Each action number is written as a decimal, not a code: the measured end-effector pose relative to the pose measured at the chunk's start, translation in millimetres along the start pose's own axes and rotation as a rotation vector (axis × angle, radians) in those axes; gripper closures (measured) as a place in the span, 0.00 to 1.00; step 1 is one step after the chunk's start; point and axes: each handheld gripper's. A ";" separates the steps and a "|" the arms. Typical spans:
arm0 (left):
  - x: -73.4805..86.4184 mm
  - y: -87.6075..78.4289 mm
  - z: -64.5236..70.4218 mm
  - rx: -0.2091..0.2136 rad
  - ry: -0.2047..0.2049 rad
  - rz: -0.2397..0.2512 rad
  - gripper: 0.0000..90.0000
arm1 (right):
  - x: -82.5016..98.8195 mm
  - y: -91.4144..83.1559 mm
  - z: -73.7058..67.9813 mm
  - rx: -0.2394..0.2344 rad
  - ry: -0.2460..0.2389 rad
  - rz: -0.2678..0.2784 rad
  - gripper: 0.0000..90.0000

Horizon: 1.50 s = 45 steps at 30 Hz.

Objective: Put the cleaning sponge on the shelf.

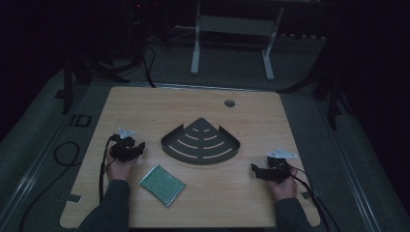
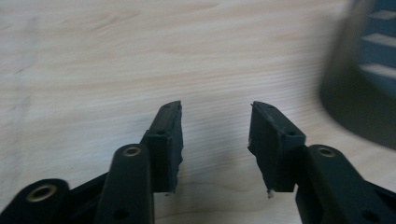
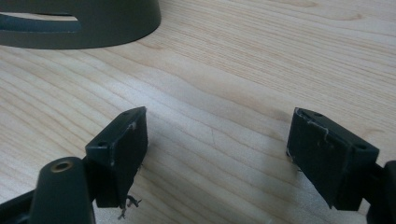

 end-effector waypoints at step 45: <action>21.8 -25.0 106.0 0.438 0.373 -0.267 1.00 | -0.2 0.2 0.3 -0.002 -0.002 0.000 0.22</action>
Point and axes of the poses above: each handheld gripper's, and its own axes: y roughly forward along the jaws, x roughly out of its underside, z roughly to its right, and after that the axes turned 6 degrees about x, right-handed
